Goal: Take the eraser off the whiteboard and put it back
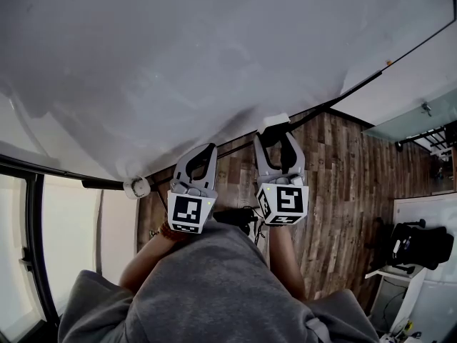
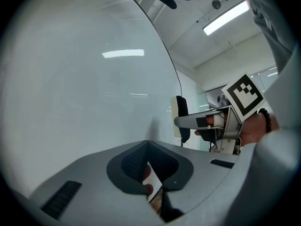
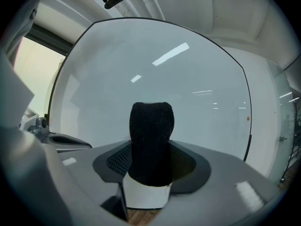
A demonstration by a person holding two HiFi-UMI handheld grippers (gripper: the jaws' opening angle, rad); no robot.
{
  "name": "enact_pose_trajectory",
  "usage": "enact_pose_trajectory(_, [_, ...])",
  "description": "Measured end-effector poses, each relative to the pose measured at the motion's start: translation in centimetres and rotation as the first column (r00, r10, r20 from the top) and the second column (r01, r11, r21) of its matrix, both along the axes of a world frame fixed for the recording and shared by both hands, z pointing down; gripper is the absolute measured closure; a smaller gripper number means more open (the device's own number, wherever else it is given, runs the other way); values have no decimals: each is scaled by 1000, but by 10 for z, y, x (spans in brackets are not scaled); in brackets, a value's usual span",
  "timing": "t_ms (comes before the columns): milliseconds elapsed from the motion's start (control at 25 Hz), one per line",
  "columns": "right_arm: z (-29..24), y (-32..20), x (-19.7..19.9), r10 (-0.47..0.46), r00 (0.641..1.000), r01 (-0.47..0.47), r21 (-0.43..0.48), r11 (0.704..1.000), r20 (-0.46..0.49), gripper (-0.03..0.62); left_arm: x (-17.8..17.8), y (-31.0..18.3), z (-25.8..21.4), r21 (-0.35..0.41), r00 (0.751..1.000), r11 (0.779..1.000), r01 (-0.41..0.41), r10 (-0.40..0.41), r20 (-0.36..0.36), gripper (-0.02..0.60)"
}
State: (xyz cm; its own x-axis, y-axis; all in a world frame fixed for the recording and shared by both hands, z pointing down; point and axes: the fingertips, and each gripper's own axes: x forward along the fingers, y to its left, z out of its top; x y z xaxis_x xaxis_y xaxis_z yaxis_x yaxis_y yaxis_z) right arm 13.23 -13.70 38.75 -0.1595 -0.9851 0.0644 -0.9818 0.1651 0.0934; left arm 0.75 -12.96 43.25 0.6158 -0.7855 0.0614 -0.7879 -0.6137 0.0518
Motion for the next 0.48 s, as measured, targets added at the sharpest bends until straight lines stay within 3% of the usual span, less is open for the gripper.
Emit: enact_pose_trajectory(480, [2, -11, -12, -41, 999, 41, -4, 999, 1, 356, -4, -5, 0, 5, 1000, 1000, 14, -14, 16, 575])
